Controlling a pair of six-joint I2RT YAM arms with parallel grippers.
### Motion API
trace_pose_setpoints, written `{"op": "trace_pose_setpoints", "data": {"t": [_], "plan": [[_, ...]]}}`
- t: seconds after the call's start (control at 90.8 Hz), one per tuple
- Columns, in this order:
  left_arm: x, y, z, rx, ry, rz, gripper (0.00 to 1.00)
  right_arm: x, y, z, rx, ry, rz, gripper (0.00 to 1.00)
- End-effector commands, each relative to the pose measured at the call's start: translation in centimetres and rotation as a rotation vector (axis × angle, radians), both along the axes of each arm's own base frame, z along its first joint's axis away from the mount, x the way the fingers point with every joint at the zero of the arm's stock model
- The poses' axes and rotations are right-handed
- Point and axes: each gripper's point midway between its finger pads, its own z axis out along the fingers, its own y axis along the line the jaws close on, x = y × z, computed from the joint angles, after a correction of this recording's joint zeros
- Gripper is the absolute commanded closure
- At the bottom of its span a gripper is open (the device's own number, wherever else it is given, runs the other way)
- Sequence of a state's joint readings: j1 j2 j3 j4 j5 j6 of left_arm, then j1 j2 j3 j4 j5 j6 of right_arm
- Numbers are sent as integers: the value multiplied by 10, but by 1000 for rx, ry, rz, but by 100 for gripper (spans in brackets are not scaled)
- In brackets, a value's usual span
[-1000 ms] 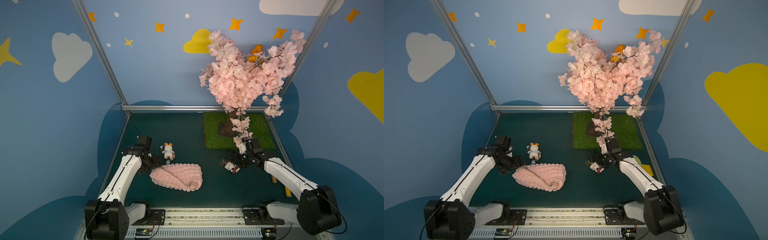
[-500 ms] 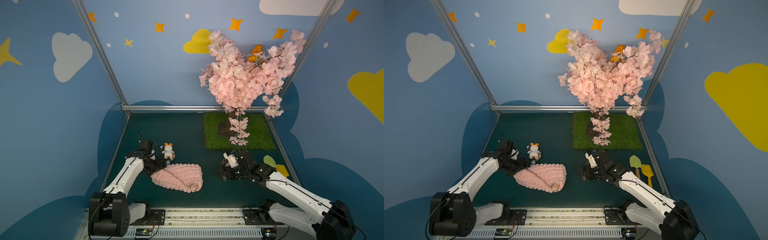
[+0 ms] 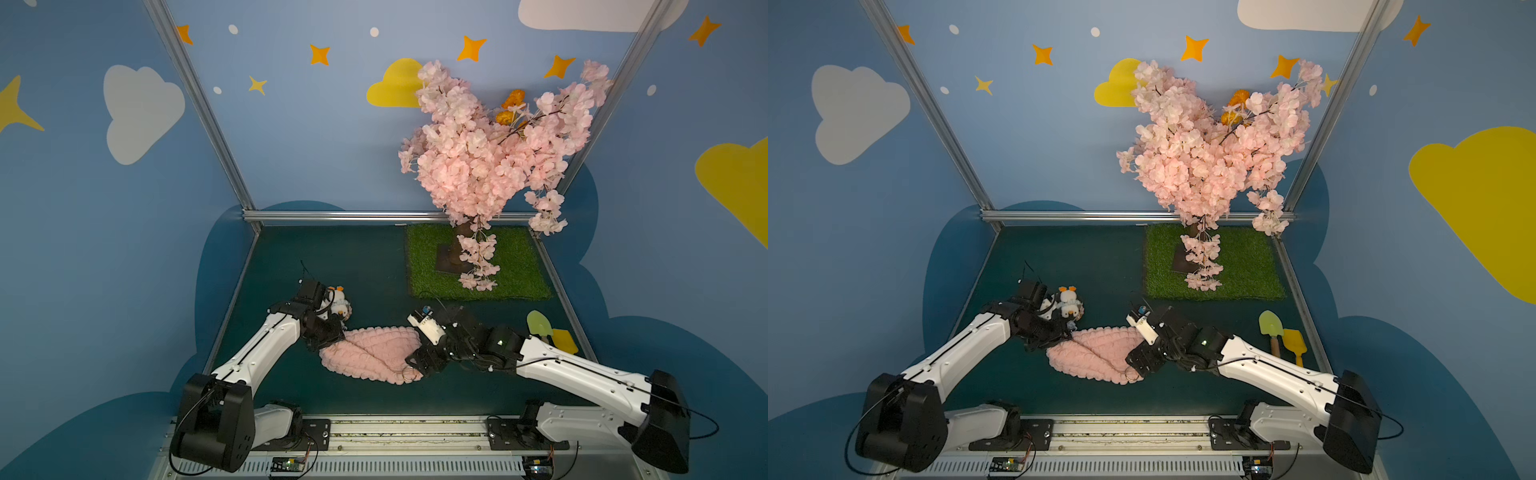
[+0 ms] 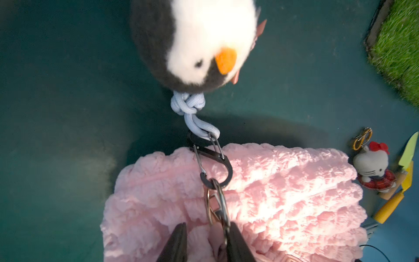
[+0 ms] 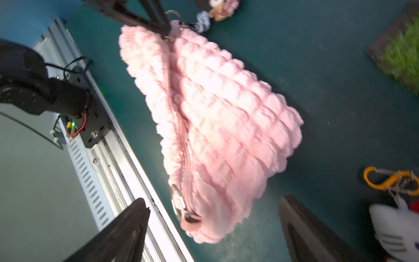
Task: Remove the decoration from the bag
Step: Pick up the bag from the center of the board.
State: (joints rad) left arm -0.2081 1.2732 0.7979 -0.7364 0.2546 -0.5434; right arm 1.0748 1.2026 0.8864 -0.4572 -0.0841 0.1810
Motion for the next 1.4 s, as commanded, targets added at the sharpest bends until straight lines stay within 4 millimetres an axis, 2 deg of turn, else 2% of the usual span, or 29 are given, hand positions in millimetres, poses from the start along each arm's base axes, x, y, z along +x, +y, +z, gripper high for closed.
{"op": "trace_pose_setpoints", "data": {"t": [0.0,0.154,0.286,0.463,0.628,0.683,0.738,0.826,0.87,0.958,1.079,1.233,1.388], "plan": [[3,-5,7,-10,-5,-21,79,-7,13,-8,-146,-170,187,6],[1,-8,11,-15,-2,-31,97,-13,42,-22,-273,-308,328,5],[0,-9,19,-25,-7,-37,98,-8,64,-35,-305,-349,376,5],[-2,-10,33,-43,-18,-32,98,-2,81,-57,-334,-325,406,8],[-6,-14,47,-82,-36,-21,98,3,93,-66,-296,-294,414,21],[-9,-15,48,-95,-33,-19,98,6,95,-66,-271,-272,402,29],[-11,-16,50,-103,-36,-18,98,9,97,-66,-239,-234,388,44],[-12,-15,53,-107,-44,-17,97,15,95,-67,-228,-204,373,73],[-13,-15,54,-107,-46,-18,98,16,94,-65,-229,-206,371,84],[-15,-16,54,-118,-36,-25,98,17,91,-54,-227,-218,368,100],[-15,-19,56,-134,-37,-25,96,24,76,-31,-261,-272,348,100],[-17,-28,63,-187,-44,-38,86,42,51,1,-289,-281,300,100],[-20,-29,68,-203,-63,-34,79,47,39,3,-307,-329,370,100]]}}
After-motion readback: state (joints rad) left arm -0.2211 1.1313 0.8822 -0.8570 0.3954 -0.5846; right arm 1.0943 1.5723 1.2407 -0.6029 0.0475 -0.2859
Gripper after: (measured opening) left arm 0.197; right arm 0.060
